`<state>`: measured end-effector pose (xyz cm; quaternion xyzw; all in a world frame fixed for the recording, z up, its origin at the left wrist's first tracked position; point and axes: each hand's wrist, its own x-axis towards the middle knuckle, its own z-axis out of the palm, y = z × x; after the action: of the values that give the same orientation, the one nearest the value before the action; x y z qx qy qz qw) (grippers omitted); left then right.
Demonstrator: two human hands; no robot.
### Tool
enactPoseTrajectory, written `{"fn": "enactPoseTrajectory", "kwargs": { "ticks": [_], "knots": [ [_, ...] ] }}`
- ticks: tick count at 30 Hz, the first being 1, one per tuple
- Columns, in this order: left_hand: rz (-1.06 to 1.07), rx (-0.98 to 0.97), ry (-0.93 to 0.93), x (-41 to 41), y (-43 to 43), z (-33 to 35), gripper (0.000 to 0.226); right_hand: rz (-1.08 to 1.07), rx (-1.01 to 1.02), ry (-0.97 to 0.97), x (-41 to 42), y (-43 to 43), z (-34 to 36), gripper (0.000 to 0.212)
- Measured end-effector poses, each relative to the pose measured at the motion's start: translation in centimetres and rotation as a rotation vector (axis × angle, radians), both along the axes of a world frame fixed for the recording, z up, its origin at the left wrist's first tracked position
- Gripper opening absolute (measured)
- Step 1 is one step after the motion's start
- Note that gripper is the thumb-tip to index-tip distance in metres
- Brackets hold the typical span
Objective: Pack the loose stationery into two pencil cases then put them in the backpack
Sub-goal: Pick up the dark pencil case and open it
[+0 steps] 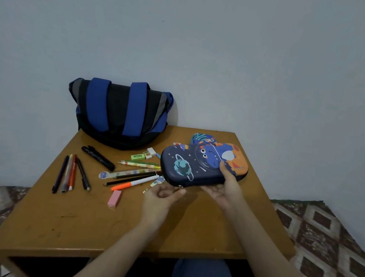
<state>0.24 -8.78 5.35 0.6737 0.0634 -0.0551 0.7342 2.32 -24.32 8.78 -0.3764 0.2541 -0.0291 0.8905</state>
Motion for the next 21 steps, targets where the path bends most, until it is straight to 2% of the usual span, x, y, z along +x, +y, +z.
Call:
{"fn": "enactPoseTrajectory", "kwargs": {
  "ticks": [3,7,11,17,21],
  "knots": [
    [0.072,0.049,-0.015,0.0,-0.6,0.0,0.021,-0.035,0.019,-0.015,0.2,0.5,-0.4,0.05],
    [0.09,0.169,-0.092,-0.2,-0.5,-0.1,0.006,-0.068,0.052,0.003,0.3,0.9,-0.8,0.053],
    [0.054,0.368,-0.17,-0.1,0.8,0.1,0.012,-0.078,0.03,0.037,0.3,0.4,-1.1,0.055],
    [0.04,0.374,-0.172,1.2,2.8,1.5,0.01,-0.038,-0.009,0.094,0.4,-1.2,-1.1,0.057],
    [0.096,0.339,-0.241,2.7,4.1,2.5,0.01,0.128,-0.09,0.088,0.0,-2.3,-0.9,0.05]
  ]
}}
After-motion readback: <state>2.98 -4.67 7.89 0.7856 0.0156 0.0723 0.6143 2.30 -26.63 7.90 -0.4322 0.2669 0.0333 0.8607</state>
